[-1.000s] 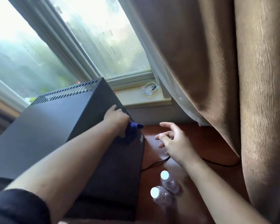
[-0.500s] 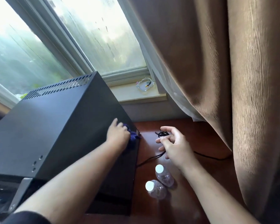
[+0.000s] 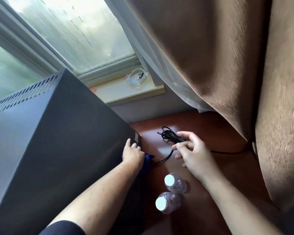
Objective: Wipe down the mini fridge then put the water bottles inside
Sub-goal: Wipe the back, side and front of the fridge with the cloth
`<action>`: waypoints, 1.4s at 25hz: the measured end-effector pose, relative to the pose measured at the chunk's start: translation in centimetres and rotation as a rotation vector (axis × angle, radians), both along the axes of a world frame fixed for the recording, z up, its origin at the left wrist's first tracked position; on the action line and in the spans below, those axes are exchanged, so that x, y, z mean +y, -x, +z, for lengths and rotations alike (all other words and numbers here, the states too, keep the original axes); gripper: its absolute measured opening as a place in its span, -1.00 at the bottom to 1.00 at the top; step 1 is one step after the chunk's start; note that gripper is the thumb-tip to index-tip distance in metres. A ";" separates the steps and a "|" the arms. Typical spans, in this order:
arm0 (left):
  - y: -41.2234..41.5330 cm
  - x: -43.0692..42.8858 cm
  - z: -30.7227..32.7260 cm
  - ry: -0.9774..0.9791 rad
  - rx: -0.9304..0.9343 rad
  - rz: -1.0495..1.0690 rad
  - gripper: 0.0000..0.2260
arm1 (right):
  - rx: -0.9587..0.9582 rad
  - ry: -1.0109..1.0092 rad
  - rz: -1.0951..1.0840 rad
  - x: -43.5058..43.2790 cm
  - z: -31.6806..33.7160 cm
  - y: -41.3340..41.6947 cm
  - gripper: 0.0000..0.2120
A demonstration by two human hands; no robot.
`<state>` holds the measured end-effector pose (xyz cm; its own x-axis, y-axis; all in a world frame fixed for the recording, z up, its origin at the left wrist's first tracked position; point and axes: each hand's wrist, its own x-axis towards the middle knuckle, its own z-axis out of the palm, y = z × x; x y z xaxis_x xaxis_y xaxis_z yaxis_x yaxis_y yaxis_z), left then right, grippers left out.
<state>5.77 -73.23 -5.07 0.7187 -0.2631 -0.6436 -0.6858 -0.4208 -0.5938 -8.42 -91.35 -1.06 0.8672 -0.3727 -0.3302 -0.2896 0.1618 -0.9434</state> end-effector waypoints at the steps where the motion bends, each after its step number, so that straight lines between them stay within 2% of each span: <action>1: -0.9 -0.3 -0.2 -0.003 -0.010 -0.016 -0.58 | 0.013 -0.016 -0.012 0.0 -0.6 -0.2 -0.72; 13: -10.5 -2.9 -3.2 0.084 -0.167 -0.117 -0.61 | 0.093 -0.126 -0.191 -0.8 -6.9 -0.7 -0.76; 22: -3.1 -0.5 -3.8 0.090 0.000 -0.157 -0.73 | 0.067 -0.084 -0.172 -1.0 -4.5 0.4 -0.76; 27: -0.5 -0.2 0.8 0.052 -0.028 -0.103 -0.67 | 0.008 -0.038 -0.083 -1.4 -0.7 0.9 -0.76; 35: -1.6 0.2 17.7 0.301 -0.363 0.026 -0.68 | -0.150 0.187 0.170 2.2 7.9 0.2 -0.76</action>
<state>7.34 -73.06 12.67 0.8920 -0.3783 -0.2473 -0.4432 -0.6252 -0.6423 -8.67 -89.14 6.88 0.9564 -0.2604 -0.1325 -0.1525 -0.0580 -0.9866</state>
